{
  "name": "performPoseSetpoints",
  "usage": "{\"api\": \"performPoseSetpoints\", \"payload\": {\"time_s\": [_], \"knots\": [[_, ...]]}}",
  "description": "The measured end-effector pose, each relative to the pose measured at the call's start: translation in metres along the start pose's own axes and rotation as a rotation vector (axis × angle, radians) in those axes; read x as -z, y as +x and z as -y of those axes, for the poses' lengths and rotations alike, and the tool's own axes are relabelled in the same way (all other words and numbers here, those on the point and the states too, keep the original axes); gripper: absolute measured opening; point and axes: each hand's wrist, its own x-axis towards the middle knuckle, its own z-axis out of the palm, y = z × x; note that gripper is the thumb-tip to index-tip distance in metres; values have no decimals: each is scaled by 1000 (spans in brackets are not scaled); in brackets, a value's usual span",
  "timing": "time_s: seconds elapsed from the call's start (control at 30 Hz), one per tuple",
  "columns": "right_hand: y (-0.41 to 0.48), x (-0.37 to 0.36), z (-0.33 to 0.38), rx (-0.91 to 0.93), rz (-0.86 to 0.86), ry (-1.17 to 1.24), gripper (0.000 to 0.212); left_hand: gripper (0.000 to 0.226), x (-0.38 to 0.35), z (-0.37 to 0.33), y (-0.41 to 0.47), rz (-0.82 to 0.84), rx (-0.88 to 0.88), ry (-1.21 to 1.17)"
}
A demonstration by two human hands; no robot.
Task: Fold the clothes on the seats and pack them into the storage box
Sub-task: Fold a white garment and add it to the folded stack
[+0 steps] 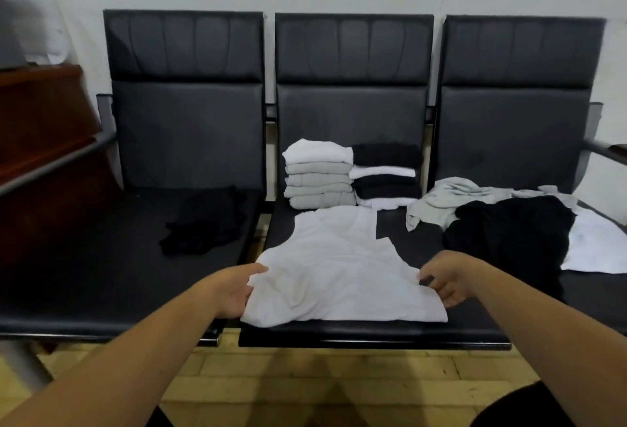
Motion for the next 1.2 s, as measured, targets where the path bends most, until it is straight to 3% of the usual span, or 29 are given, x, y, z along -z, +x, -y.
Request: {"api": "performPoseSetpoints", "payload": {"time_s": [0.1,0.2,0.33,0.4,0.5,0.63,0.73,0.83,0.87,0.93,1.0,1.1,1.17,1.2], "knots": [[25,-9,10,79,-141,-29,16,54,-2,2,13,-57,14,-48],[50,-18,21,289,-351,-296,43,39,-10,-1,16,-140,7,88],[66,-33,34,529,-386,-405,29,24,-11,-16,22,-249,-143,312],[68,-42,37,608,-325,-407,41,13,-12,-27,20,-185,-294,272],[49,-60,52,769,-213,-263,52,5,-18,-44,8,30,-475,23],[-4,-93,91,994,198,-55,77,14,-36,-52,-4,275,-581,100],[-21,-112,110,957,377,-10,75,16,-47,-52,-6,337,-609,152],[-22,-115,109,868,408,-98,14,19,-47,-52,-7,287,-637,190],[-20,-113,107,861,387,-138,10,23,-45,-52,-8,256,-641,207],[-16,-107,103,851,345,-160,23,33,-42,-51,-9,166,-617,187],[-17,-101,99,867,291,-114,20,36,-34,-51,-6,28,-575,162],[-17,-99,96,884,228,-22,32,21,-27,-49,-3,-149,-589,415],[-21,-104,98,923,209,15,34,13,-37,-46,-11,-72,-610,621],[-23,-107,102,939,202,21,33,28,-45,-46,-15,4,-601,673]]}}
